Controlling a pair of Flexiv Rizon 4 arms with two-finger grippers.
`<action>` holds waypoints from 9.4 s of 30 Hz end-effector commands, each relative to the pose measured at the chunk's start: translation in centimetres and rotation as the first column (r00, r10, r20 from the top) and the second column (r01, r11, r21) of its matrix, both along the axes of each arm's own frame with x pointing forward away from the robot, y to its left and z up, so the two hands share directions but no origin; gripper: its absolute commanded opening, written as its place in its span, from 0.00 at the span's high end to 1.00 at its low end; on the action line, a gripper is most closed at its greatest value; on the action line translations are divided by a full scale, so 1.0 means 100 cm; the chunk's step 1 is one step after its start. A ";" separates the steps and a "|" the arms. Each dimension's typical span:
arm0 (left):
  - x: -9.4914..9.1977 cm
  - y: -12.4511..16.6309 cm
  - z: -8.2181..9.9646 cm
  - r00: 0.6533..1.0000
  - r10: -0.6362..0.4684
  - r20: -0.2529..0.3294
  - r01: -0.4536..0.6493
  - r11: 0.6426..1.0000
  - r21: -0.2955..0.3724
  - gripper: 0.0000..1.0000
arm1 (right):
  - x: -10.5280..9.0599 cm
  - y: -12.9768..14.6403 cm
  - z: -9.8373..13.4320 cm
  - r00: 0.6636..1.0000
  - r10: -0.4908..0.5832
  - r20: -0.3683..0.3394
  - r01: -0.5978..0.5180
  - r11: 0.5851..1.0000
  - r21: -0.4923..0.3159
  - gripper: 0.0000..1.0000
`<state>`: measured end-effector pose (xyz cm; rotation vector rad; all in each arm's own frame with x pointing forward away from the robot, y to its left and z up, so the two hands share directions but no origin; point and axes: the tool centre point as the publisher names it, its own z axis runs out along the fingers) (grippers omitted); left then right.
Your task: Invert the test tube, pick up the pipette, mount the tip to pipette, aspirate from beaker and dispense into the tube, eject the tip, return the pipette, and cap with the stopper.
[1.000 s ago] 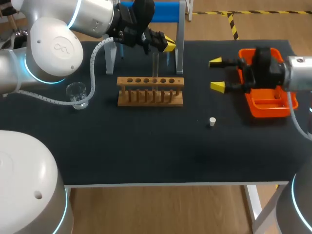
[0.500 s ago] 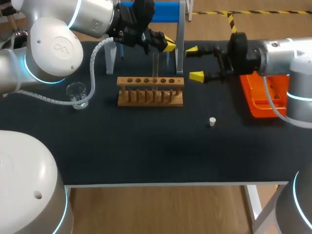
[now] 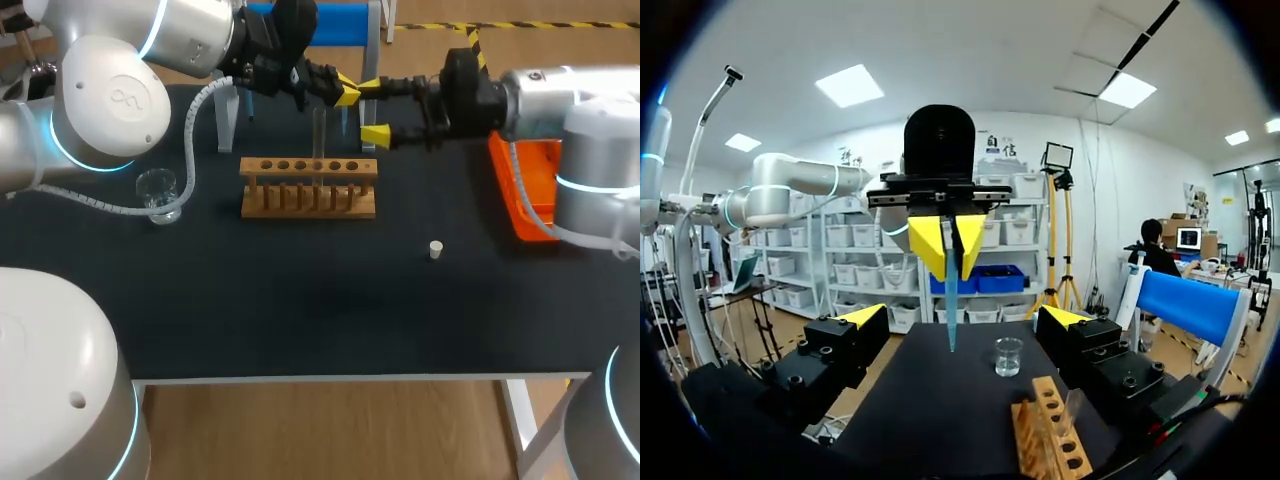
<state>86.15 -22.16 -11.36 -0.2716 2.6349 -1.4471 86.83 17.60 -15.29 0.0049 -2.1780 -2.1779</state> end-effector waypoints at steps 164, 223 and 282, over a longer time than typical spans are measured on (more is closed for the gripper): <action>0.000 0.001 0.001 1.000 -0.002 -0.003 0.002 1.000 0.004 0.00 | -0.109 -0.171 -0.078 1.000 -0.026 -0.010 0.026 1.000 0.018 1.00; 0.111 0.159 -0.058 0.565 0.825 -0.005 -0.821 0.562 0.100 0.00 | -0.109 -0.171 -0.078 1.000 -0.026 -0.010 0.026 1.000 0.018 1.00; 0.231 0.141 -0.075 0.008 0.985 0.173 -0.993 0.028 -0.113 0.00 | -0.109 -0.171 -0.078 1.000 -0.026 -0.010 0.026 1.000 0.018 1.00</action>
